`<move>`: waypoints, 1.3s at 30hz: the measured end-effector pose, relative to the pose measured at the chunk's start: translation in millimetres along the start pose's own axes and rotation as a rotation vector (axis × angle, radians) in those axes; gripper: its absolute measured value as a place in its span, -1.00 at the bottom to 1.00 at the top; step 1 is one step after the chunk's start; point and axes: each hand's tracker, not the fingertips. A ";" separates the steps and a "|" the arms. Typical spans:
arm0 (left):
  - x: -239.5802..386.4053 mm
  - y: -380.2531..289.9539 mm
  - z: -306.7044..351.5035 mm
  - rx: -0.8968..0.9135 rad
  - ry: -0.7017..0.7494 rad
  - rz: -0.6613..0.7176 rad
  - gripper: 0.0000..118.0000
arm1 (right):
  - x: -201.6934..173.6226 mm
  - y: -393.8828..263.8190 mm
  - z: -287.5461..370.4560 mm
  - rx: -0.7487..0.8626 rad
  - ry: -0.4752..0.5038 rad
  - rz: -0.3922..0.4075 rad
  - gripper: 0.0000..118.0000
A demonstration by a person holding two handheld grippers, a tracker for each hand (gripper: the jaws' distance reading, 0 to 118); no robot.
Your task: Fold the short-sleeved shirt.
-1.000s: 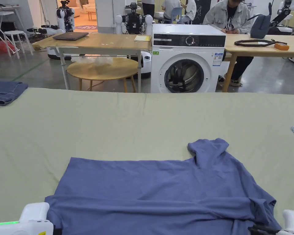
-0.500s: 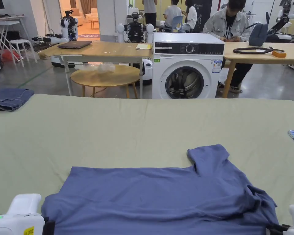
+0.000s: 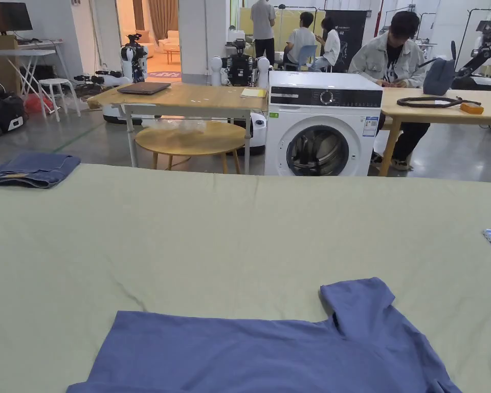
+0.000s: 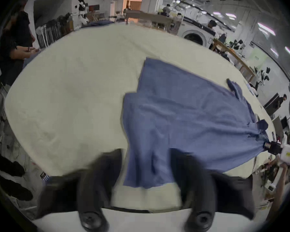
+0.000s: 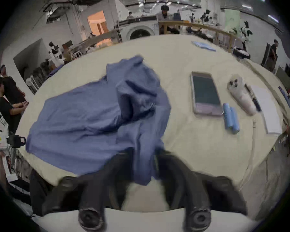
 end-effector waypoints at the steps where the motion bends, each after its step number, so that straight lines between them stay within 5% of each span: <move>1: -0.3 7.5 11.1 0.041 -0.022 -0.004 0.67 | -1.3 7.3 9.2 0.047 -0.012 0.013 0.68; 2: 2.2 19.3 27.8 0.102 -0.049 0.003 0.67 | -2.3 18.4 20.8 0.115 -0.023 0.026 0.84; 10: 79.5 90.2 135.3 0.755 -0.086 -0.192 0.67 | -63.1 102.6 127.1 0.825 0.100 0.013 0.84; 12: 97.0 92.2 148.6 0.900 -0.121 -0.212 0.47 | -79.3 112.1 137.9 0.925 0.145 0.034 0.83; 13: 100.9 93.5 151.3 0.906 -0.155 -0.199 -0.14 | -86.1 115.6 141.4 0.943 0.157 0.048 0.66; 14: 103.5 96.2 152.6 0.915 -0.192 -0.183 -0.83 | -92.8 119.9 140.8 0.943 0.141 0.061 0.17; 15: 97.6 97.9 145.8 0.899 -0.208 -0.161 -1.00 | -99.8 123.5 138.1 0.932 0.136 0.067 -0.92; 16: 97.5 103.2 146.6 0.915 -0.256 -0.147 -1.00 | -104.0 121.6 132.3 0.972 0.047 0.048 -1.00; 18: 99.4 117.6 138.3 0.837 -0.245 -0.191 -1.00 | -108.3 129.1 118.6 0.901 0.132 0.111 -1.00; 26: 85.0 197.6 26.2 0.380 -0.199 -0.191 -0.91 | -101.6 135.2 68.4 0.806 0.135 0.057 -1.00; 27: 82.2 209.5 2.4 0.282 -0.139 -0.161 -0.42 | -100.5 135.8 60.0 0.789 0.130 0.055 -1.00; 28: 79.6 218.7 -20.7 0.229 -0.129 -0.149 0.47 | -99.4 136.3 52.7 0.767 0.128 0.056 -1.00; 29: 75.9 226.6 -49.0 0.139 -0.121 -0.136 0.94 | -98.2 136.9 47.3 0.757 0.126 0.057 -1.00; 30: 71.0 229.6 -76.8 0.056 -0.113 -0.132 1.00 | -96.7 137.2 43.0 0.747 0.120 0.062 -1.00; 33: 58.8 224.6 -142.0 -0.081 -0.001 -0.078 0.98 | -89.9 137.0 24.2 0.702 0.099 0.065 -1.00; 37: 33.5 205.6 -205.6 -0.178 0.046 0.002 0.64 | -77.1 137.0 -0.1 0.621 0.077 0.048 -1.00; 39: 29.6 193.8 -206.9 -0.155 0.102 -0.009 0.25 | -75.2 140.1 -10.7 0.579 0.051 0.061 -1.00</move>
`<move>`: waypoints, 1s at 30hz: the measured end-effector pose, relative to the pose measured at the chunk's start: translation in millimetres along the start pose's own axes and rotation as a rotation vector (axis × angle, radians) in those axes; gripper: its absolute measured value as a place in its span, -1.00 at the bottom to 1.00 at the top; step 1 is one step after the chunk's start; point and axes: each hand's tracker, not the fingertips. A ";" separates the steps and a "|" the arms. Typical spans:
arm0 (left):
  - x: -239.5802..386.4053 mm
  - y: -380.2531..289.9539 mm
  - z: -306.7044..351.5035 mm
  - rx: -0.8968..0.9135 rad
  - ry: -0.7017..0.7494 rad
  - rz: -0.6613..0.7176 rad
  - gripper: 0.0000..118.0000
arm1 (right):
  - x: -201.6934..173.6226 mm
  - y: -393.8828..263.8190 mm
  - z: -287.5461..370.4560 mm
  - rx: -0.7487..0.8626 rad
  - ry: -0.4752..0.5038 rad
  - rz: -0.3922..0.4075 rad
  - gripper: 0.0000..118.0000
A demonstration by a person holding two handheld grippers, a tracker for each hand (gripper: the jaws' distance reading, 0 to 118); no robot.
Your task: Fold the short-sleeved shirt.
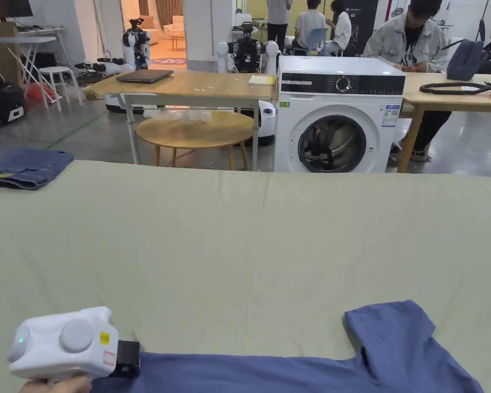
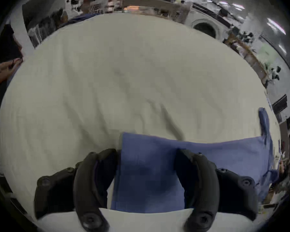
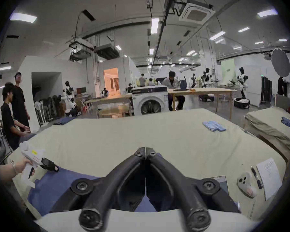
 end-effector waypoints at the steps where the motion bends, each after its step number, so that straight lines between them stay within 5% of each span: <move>1: 1.9 -0.7 4.9 0.050 -0.059 -0.014 0.24 | 2.8 -2.7 -4.8 -0.015 -0.006 0.006 -1.00; 3: 5.6 2.0 14.6 0.084 -0.024 -0.021 -0.03 | 5.7 -5.8 -23.7 -0.093 -0.024 0.028 -1.00; 4: 5.0 0.5 22.2 0.120 -0.027 -0.039 -0.64 | 8.5 -7.2 -35.3 -0.140 -0.055 0.037 -0.77; 5: 3.0 0.4 25.8 0.164 -0.077 -0.022 -1.00 | 12.9 -9.8 -48.8 -0.184 -0.076 0.043 -0.26; 7: 4.4 -0.7 32.6 0.170 -0.131 0.052 -1.00 | 21.9 -15.9 -88.2 -0.349 -0.082 0.049 1.00; 10: 8.2 -5.2 41.6 0.192 -0.139 0.026 -1.00 | 43.8 -31.2 -138.9 -0.518 -0.094 0.034 1.00; 13: 9.0 -6.7 47.2 0.199 -0.130 -0.015 -1.00 | 66.2 -56.0 -187.5 -0.703 -0.192 -0.070 0.98; 16: 3.4 -6.3 49.6 0.195 -0.140 -0.010 -1.00 | 76.3 -78.7 -210.2 -0.840 -0.188 -0.152 0.46; 17: 3.2 -6.0 50.1 0.193 -0.143 -0.008 -1.00 | 71.3 -79.8 -211.8 -0.849 -0.225 -0.121 0.41; 18: 3.1 -6.3 51.3 0.195 -0.143 -0.010 -1.00 | 63.8 -72.2 -203.9 -0.784 -0.201 -0.057 0.10; 19: 3.2 -6.8 53.6 0.199 -0.142 -0.016 -1.00 | 62.6 -72.8 -193.9 -0.730 -0.168 -0.034 -1.00; 22: 3.1 -10.0 69.1 0.216 -0.144 -0.039 -1.00 | 62.8 -49.5 -175.0 -0.673 -0.037 -0.102 -1.00; 25: -2.6 -16.9 95.8 0.238 -0.163 -0.048 -1.00 | 61.3 -27.6 -138.4 -0.591 -0.031 -0.015 -1.00; 30: -14.8 -54.7 155.6 0.290 -0.145 -0.094 -1.00 | 71.5 -0.1 -51.9 -0.509 0.007 0.014 -1.00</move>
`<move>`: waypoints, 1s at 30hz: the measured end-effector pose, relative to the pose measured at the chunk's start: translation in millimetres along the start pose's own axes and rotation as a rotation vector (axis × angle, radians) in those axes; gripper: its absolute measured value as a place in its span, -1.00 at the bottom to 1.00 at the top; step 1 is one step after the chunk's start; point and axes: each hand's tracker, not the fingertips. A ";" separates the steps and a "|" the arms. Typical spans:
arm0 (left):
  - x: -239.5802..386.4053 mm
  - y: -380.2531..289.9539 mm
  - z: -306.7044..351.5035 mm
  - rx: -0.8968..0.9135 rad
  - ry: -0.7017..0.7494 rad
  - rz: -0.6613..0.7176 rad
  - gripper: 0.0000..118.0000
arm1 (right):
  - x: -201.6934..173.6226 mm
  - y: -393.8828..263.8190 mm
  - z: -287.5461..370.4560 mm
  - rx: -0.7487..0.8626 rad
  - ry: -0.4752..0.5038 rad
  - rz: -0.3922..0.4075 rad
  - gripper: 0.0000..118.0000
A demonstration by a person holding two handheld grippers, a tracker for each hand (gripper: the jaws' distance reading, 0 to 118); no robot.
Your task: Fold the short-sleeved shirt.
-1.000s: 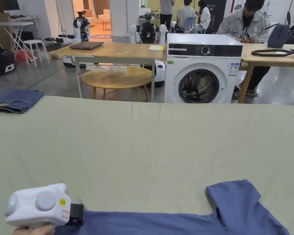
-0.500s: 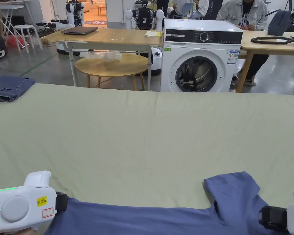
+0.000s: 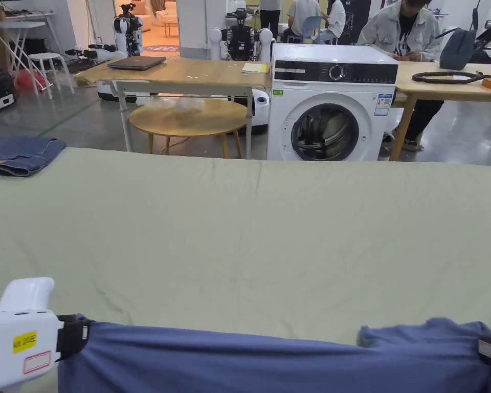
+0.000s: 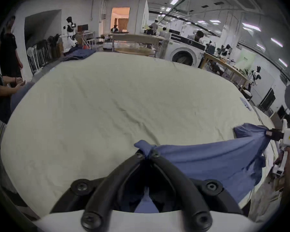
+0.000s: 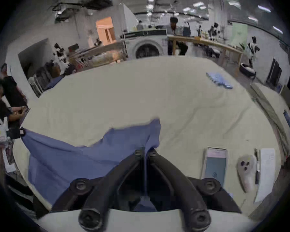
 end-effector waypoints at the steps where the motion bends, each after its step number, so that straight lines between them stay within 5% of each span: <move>1: -2.0 -8.0 13.5 0.004 -0.006 -0.002 -1.00 | -1.0 -8.3 19.3 0.007 0.001 0.004 -1.00; 8: -14.6 -93.3 73.3 -0.050 -0.018 -0.002 -1.00 | 9.4 -94.8 88.8 -0.038 0.000 0.015 -1.00; 22: -32.4 -187.5 67.7 -0.168 -0.007 0.004 -1.00 | 23.2 -187.6 72.7 -0.145 -0.028 -0.047 -1.00; 23: -32.2 -187.2 68.6 -0.157 -0.011 -0.002 -0.83 | 22.4 -187.9 73.4 -0.139 -0.026 -0.046 -0.93; 24: -30.3 -186.6 70.7 -0.141 -0.005 -0.018 -0.45 | 20.5 -188.0 75.1 -0.127 -0.020 -0.035 -0.74; 25: -27.3 -184.7 74.9 -0.115 0.013 -0.043 0.22 | 16.3 -185.3 79.7 -0.097 -0.028 0.002 -0.22; 26: -23.3 -181.6 82.4 -0.083 0.047 -0.078 0.60 | 10.8 -183.4 86.3 -0.066 -0.071 0.042 0.26; 27: -19.9 -176.6 91.1 -0.040 0.050 -0.107 0.60 | 5.5 -179.7 95.4 -0.017 -0.116 0.082 0.26; 30: -6.6 -146.8 130.4 0.168 0.004 -0.105 0.70 | -6.9 -153.3 130.8 0.219 -0.126 0.064 0.80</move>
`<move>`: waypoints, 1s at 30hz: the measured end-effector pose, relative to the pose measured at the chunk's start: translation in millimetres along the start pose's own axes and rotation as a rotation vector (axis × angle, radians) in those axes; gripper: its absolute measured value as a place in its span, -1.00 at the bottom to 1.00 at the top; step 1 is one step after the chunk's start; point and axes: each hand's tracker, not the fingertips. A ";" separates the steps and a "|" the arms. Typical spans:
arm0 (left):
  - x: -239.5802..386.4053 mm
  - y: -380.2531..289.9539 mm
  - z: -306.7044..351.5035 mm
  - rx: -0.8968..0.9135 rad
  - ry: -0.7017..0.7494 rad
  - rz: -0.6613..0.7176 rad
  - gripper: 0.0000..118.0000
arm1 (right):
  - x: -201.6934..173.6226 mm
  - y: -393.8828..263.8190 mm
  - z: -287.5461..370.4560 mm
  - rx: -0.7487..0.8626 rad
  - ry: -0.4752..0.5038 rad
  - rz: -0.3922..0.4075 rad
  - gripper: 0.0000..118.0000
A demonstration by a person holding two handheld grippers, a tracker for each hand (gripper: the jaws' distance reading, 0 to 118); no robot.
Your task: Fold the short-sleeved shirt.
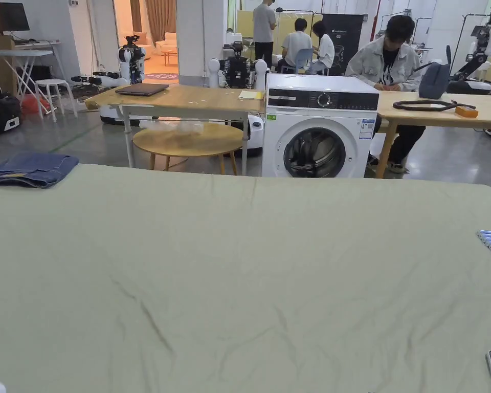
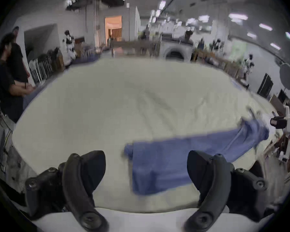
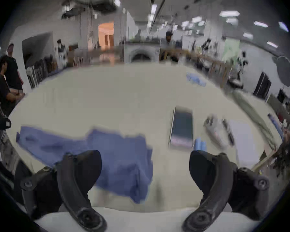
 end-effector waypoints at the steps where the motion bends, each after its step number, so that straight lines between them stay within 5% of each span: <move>1: 5.1 14.7 8.8 0.070 -0.002 0.010 0.70 | -3.6 13.2 9.9 0.099 0.002 -0.016 0.81; 6: 47.6 84.4 36.7 0.420 -0.113 0.025 0.70 | -42.2 78.4 42.5 0.517 0.017 -0.120 0.81; 10: 82.2 108.3 30.5 0.488 -0.126 -0.014 0.70 | -81.5 103.3 36.9 0.622 0.030 -0.150 0.81; 12: 92.1 109.5 28.2 0.515 -0.180 -0.020 0.35 | -100.1 110.5 30.7 0.612 0.044 -0.145 0.81; 13: 95.2 109.5 29.2 0.526 -0.202 -0.018 -0.43 | -107.0 112.0 28.9 0.593 0.081 -0.136 0.65; 14: 95.9 109.0 29.0 0.512 -0.221 -0.012 -1.00 | -113.8 112.9 27.4 0.575 0.127 -0.131 0.10; 15: 94.4 107.7 27.2 0.511 -0.216 0.003 -1.00 | -119.6 113.0 24.8 0.564 0.136 -0.134 -1.00; 24: -58.5 46.1 -27.7 0.157 -0.632 0.579 -1.00 | -129.3 100.9 14.3 0.505 0.163 -0.095 -1.00; 25: -76.7 31.7 -38.9 0.107 -0.707 0.633 -0.87 | -128.1 100.5 13.0 0.495 0.169 -0.095 -1.00; 26: -95.1 15.9 -52.0 0.010 -0.793 0.688 -0.41 | -128.2 100.2 10.6 0.480 0.164 -0.081 -1.00; 27: -112.5 -0.8 -64.4 -0.093 -0.834 0.757 -0.41 | -138.9 96.7 10.2 0.465 0.154 -0.058 -1.00; 28: -116.6 -13.8 -67.4 -0.170 -0.827 0.784 -0.19 | -139.9 95.8 8.4 0.458 0.152 -0.050 -1.00; 30: -127.5 -46.5 -85.1 -0.274 -0.742 0.755 0.82 | -144.9 93.2 6.9 0.440 0.157 -0.044 -1.00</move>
